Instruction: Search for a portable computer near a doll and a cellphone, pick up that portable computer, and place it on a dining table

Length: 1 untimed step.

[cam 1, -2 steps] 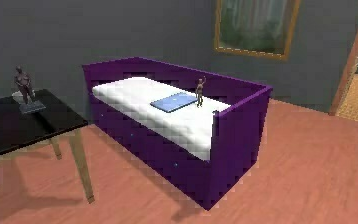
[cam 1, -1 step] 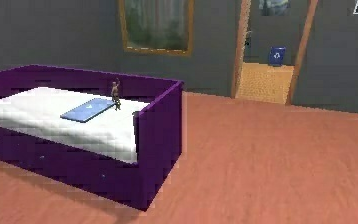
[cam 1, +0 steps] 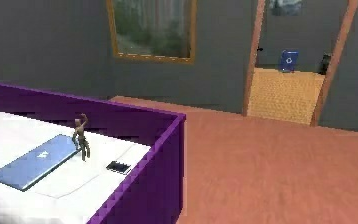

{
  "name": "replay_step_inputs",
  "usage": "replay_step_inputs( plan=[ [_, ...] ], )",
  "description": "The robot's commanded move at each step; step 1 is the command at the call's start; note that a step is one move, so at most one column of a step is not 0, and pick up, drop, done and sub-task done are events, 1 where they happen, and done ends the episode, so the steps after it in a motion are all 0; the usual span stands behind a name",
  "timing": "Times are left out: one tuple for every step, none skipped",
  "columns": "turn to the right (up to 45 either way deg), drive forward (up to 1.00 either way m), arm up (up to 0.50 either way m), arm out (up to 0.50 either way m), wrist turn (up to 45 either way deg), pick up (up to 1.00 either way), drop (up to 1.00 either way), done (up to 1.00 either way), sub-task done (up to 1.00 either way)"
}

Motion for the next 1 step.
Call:
replay_step_inputs(
  plan=[
    [45.0, 0.00, 0.00, 0.00, 0.0, 0.00, 0.00, 0.00, 0.00]
  ],
)
